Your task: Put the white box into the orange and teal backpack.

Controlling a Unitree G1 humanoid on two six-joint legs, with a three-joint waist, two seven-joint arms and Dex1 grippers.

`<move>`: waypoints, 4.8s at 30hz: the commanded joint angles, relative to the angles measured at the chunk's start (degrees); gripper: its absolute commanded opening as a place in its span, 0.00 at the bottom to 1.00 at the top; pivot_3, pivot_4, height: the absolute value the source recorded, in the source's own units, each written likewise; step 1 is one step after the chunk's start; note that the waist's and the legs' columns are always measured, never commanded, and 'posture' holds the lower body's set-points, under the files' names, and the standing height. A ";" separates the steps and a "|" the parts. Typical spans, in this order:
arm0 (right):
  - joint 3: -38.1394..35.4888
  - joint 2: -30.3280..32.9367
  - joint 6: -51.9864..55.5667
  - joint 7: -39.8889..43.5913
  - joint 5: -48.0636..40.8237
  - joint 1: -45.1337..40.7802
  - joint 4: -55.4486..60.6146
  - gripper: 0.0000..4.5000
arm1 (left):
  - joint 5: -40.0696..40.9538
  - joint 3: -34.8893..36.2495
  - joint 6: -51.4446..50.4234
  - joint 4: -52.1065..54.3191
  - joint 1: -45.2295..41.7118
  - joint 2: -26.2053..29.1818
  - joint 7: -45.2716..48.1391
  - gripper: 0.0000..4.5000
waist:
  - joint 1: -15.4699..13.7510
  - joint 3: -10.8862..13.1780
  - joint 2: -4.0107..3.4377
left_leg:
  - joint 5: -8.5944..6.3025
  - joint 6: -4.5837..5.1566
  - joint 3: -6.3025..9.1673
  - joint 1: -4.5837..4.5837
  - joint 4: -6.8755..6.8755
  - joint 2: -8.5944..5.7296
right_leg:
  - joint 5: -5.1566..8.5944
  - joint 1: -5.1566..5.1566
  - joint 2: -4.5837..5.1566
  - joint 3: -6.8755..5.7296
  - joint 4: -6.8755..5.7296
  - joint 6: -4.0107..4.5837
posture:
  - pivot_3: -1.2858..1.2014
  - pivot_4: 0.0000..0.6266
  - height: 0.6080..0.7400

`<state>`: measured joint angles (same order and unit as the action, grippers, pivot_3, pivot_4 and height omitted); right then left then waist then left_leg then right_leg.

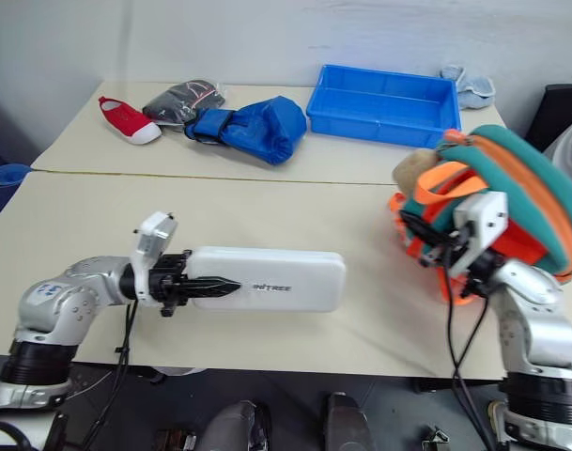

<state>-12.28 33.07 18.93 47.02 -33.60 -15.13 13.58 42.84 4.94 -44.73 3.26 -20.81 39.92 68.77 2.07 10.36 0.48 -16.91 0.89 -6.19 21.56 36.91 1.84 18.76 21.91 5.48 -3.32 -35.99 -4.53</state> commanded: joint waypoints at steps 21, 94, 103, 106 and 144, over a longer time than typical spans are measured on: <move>-18.88 25.46 30.59 6.66 -36.60 19.34 14.22 0.00 | 8.91 15.62 -7.08 -1.60 -6.61 5.25 -3.90 0.27 | -0.87 0.12 0.34 | -0.07 0.23 0.26 0.95 0.13 -0.18 | -0.01 0.58 0.31 -0.30 0.23 -0.01 | 0.52 0.24 1.00; -22.72 27.14 38.82 -1.34 -51.06 22.84 17.66 0.00 | -28.06 -19.72 38.27 -28.59 -44.29 -27.29 7.87 0.27 | -4.07 0.36 0.82 | 0.14 0.65 0.67 1.75 1.27 -0.34 | -0.33 0.50 0.11 -0.82 0.01 -0.57 | 0.52 0.24 1.00; -27.76 26.19 39.08 -2.37 -52.04 27.14 19.35 0.00 | -33.74 -20.15 41.68 -44.86 -54.32 -40.51 -0.05 0.27 | -3.78 0.36 0.82 | 0.16 0.67 0.63 1.74 1.28 -0.36 | -0.33 0.58 0.10 -0.99 0.11 -0.58 | 0.52 0.24 1.00; -28.50 25.75 38.04 -2.37 -51.16 28.16 20.37 0.00 | -35.35 -21.77 43.03 -45.44 -54.08 -41.80 1.02 0.27 | -3.65 0.36 0.82 | 0.16 0.69 0.63 1.73 1.26 -0.35 | -0.33 0.58 0.14 -0.98 0.11 -0.58 | 0.52 0.24 1.00; -17.28 21.88 32.07 -4.14 -40.47 20.31 18.60 0.00 | -23.92 -15.19 34.41 -10.91 -30.62 -30.23 0.10 0.68 | -3.34 0.33 0.75 | 0.24 0.55 0.70 1.56 1.52 -0.29 | -0.32 0.48 0.07 -0.65 -0.27 -0.55 | 0.52 0.24 1.00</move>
<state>-29.85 55.48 50.79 42.97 -73.92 5.00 31.10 17.82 -10.28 -10.04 -10.26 -51.25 10.92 70.87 -1.27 10.69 1.22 -16.67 1.44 -5.49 23.11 38.43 1.55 18.43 22.39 5.56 -3.97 -36.25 -5.07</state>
